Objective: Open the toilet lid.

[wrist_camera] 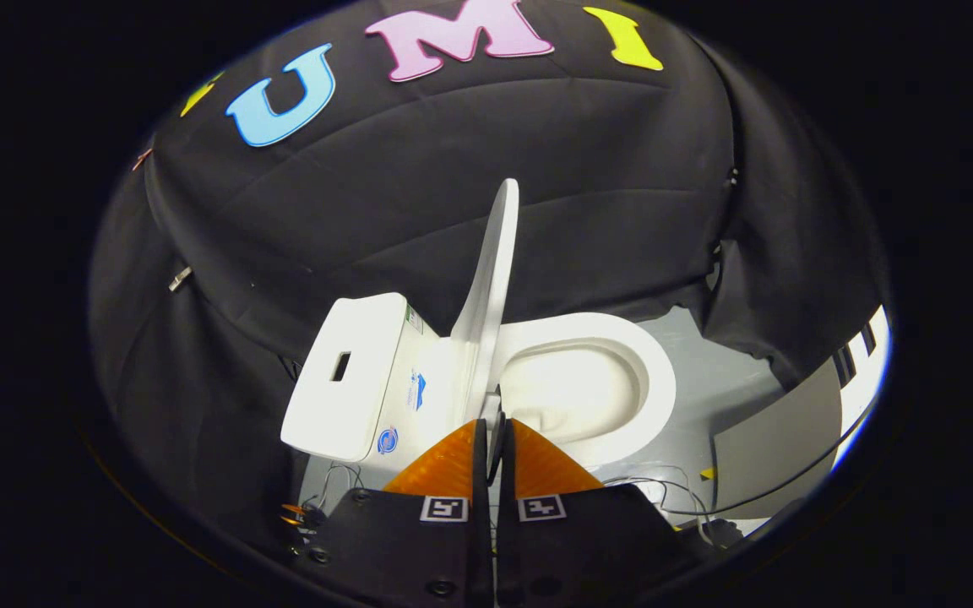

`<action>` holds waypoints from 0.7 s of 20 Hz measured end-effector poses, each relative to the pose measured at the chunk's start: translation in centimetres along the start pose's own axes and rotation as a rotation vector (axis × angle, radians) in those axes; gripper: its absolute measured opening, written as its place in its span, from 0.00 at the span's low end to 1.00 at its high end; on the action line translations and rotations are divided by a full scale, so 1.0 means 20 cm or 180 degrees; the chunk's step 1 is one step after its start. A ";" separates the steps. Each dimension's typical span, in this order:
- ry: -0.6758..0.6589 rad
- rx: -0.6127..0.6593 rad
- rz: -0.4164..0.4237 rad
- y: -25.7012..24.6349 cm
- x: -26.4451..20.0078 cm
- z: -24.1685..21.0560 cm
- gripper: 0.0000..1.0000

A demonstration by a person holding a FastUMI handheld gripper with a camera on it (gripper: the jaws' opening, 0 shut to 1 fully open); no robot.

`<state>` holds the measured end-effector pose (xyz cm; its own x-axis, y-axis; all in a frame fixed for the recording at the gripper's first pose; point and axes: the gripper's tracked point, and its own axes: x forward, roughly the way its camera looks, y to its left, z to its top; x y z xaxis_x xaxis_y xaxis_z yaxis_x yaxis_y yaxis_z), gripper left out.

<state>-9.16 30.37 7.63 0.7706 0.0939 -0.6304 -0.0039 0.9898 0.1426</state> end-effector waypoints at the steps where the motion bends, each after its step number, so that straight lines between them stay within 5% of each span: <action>1: -0.0007 -0.0027 -0.0022 0.04 0.00 0.00 0.07; 14: -0.0179 -0.0629 -0.0391 0.51 -0.01 -0.01 0.08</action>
<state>-9.43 40.45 9.07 0.8072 -0.0290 -0.5896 -0.0285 0.9957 -0.0881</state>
